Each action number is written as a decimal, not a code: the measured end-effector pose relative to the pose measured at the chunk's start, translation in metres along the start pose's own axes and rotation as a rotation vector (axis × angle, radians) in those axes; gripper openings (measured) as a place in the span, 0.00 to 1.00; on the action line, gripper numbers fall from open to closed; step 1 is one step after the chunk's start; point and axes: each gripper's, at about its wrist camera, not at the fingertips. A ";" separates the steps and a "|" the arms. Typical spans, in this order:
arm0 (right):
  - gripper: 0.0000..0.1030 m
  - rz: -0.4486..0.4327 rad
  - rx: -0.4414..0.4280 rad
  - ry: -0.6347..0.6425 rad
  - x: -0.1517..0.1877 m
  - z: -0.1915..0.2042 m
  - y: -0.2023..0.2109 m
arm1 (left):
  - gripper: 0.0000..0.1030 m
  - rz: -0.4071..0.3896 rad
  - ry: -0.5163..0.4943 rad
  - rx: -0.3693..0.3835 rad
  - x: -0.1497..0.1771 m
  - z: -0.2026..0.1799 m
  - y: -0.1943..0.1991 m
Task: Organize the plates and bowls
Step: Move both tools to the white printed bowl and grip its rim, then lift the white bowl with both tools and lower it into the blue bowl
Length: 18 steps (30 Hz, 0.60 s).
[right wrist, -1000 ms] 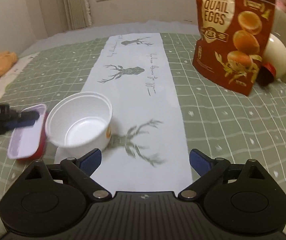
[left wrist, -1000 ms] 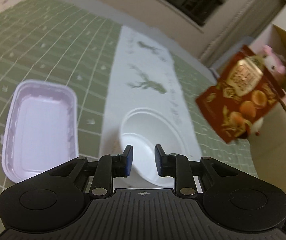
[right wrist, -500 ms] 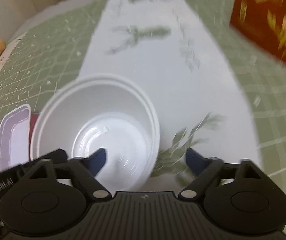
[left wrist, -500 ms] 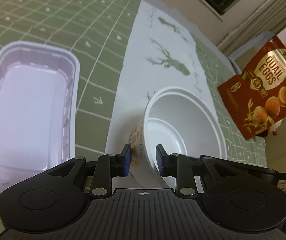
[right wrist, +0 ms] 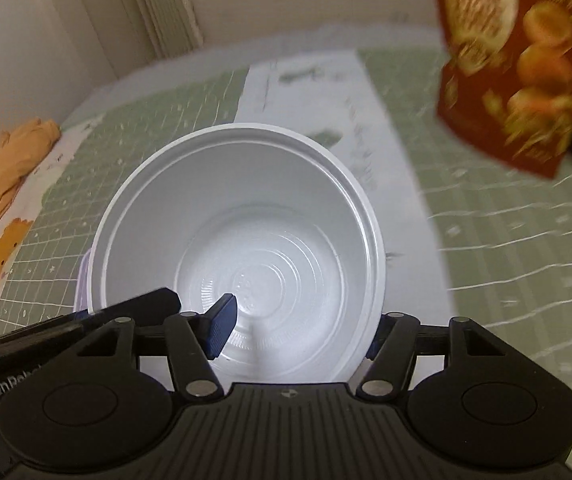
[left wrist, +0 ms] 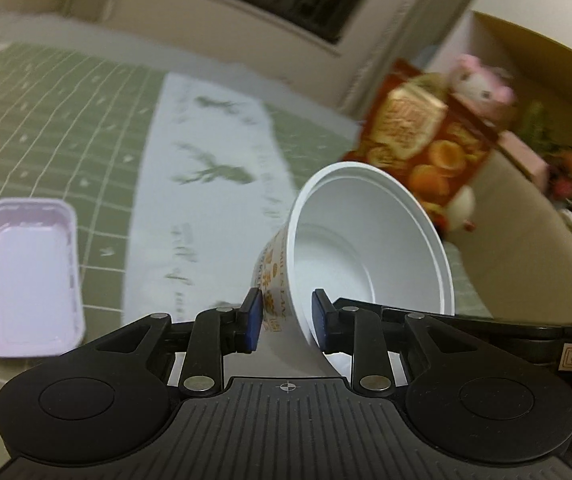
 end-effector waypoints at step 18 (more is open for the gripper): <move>0.67 -0.003 0.074 -0.016 0.113 -0.035 0.083 | 0.26 0.324 -0.169 0.128 0.074 -0.031 0.005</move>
Point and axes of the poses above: each gripper's, at about its wrist camera, not at the fingertips, and y roughly against the way its jaws point, z to its left, x to its underside, and after that the axes turned 11 degrees about z, right-handed
